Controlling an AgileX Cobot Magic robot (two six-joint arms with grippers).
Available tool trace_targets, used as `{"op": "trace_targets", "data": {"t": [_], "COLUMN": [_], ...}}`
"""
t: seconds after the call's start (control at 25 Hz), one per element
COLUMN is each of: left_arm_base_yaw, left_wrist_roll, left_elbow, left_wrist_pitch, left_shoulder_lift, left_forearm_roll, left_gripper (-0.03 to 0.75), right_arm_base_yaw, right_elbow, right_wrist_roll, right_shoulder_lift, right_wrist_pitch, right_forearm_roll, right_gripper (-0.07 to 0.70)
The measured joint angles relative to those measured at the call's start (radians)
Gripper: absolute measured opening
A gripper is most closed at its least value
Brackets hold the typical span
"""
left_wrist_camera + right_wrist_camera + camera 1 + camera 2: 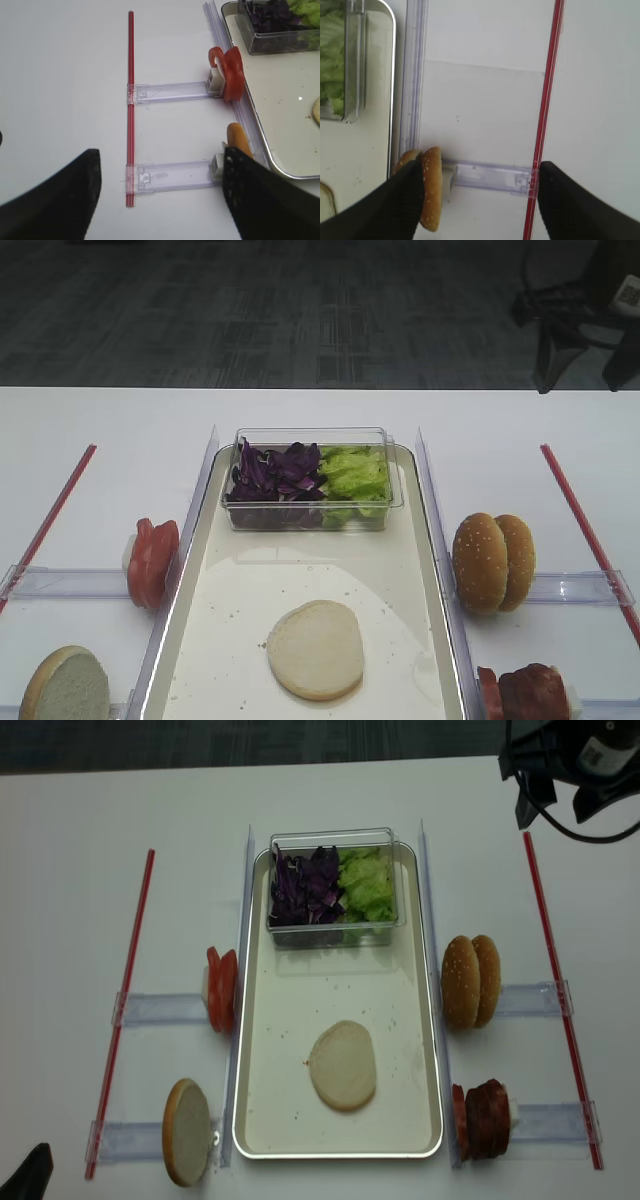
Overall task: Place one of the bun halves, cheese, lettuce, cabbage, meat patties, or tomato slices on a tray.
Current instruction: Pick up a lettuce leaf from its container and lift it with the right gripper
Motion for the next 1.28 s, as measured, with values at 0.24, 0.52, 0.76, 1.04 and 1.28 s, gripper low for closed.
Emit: {"op": "trace_targets", "data": {"t": [0.24,0.52,0.76,1.04,1.28], "left_arm_base_yaw": [0.000,0.000,0.000,0.000,0.000], "left_wrist_roll": [0.000,0.000,0.000,0.000,0.000], "left_elbow": [0.000,0.000,0.000,0.000,0.000], "left_wrist_pitch": [0.000,0.000,0.000,0.000,0.000], "left_shoulder_lift": [0.000,0.000,0.000,0.000,0.000], "left_forearm_roll": [0.000,0.001,0.001,0.001,0.001], "left_gripper": [0.472,0.472,0.472,0.472,0.472], "right_arm_base_yaw": [0.000,-0.023,-0.118,-0.146,-0.083], "right_elbow": [-0.131,-0.233,-0.263,-0.265,-0.265], "right_wrist_roll": [0.000,-0.012,-0.042,-0.051,-0.055], "right_shoulder_lift": [0.125,0.251,0.297,0.303,0.303], "right_wrist_pitch": [0.000,0.000,-0.004,-0.004,-0.004], "right_forearm_roll": [-0.002,0.032,0.067,0.085,0.090], "right_gripper": [0.509,0.509,0.509,0.508,0.508]}}
